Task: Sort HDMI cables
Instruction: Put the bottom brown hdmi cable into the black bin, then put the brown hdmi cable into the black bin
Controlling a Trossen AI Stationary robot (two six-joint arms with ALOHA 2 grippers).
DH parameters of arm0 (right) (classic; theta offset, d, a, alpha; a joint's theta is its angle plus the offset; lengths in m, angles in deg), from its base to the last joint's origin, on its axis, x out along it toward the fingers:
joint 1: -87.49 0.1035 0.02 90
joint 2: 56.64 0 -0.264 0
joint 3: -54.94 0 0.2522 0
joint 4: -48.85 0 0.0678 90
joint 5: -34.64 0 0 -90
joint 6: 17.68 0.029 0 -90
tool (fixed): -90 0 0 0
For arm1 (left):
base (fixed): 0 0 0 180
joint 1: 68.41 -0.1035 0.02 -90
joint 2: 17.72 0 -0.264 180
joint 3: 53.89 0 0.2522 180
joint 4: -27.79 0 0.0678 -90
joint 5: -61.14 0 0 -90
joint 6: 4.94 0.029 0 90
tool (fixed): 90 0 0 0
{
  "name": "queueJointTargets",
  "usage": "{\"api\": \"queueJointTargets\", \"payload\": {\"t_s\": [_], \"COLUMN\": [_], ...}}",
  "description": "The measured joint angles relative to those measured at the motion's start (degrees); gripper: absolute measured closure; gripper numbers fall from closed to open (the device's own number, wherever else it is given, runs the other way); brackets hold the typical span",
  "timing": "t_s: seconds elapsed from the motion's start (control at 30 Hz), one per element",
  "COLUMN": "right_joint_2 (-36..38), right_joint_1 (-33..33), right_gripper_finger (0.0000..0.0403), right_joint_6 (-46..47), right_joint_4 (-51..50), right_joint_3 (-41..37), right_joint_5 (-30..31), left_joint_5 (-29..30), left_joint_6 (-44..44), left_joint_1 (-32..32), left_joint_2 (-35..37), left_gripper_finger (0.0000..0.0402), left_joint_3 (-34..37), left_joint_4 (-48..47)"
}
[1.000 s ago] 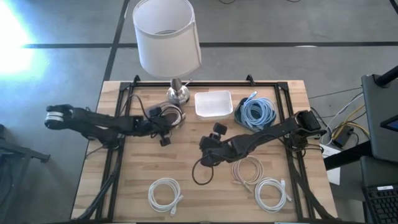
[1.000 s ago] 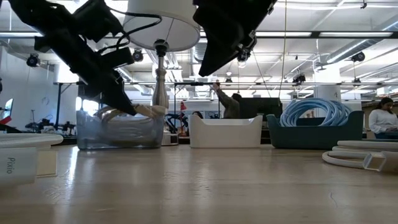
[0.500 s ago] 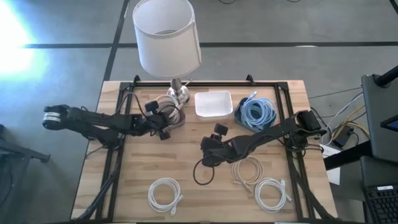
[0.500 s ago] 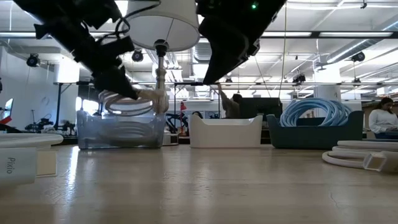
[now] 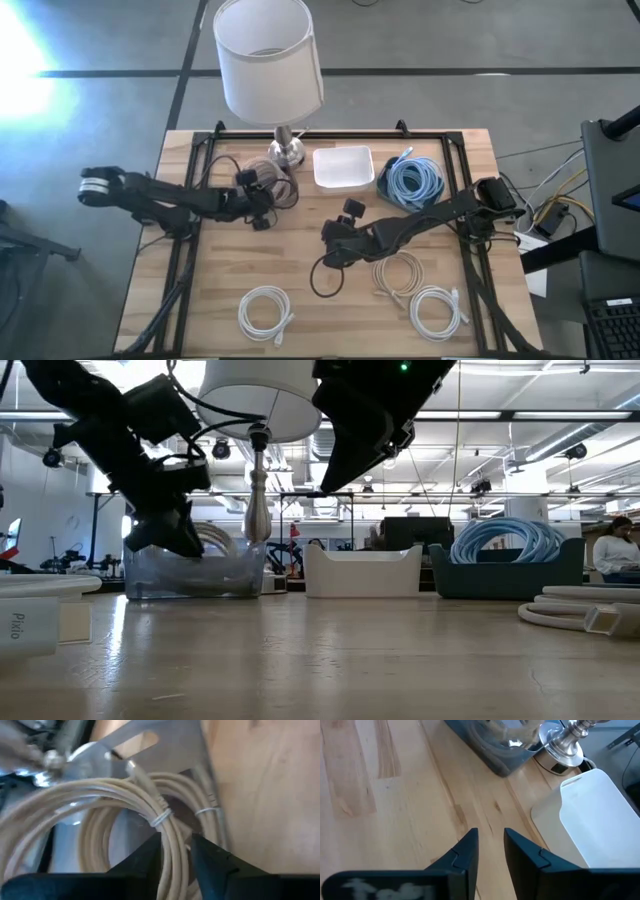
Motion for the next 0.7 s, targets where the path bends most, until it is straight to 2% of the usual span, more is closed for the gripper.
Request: {"api": "queueJointTargets", "payload": {"t_s": [0.27, 0.43, 0.57, 0.7], "right_joint_2": [0.0, 0.66, 0.98, 0.98], "right_joint_1": [-0.45, -0.52, -0.48, -0.46], "right_gripper_finger": [0.0298, 0.0281, 0.0264, 0.0247], "right_joint_6": [-0.01, -0.42, 0.88, 11.01], "right_joint_4": [-0.07, -0.4, -4.75, -11.96], "right_joint_3": [0.0, 0.0, 1.51, 2.07], "right_joint_5": [-0.17, -4.6, -10.48, -15.55], "left_joint_5": [-0.93, -1.06, -2.74, -4.79], "left_joint_6": [0.28, 0.24, -0.43, -0.52], "left_joint_1": [0.11, 0.14, 0.15, 0.15], "left_joint_2": [-0.31, 0.9, 1.36, 1.38], "left_gripper_finger": [0.0253, 0.0249, 0.025, 0.025], "left_joint_3": [-4.03, -9.16, -12.01, -12.84], "left_joint_4": [-0.49, -4.05, -4.5, -4.57]}}
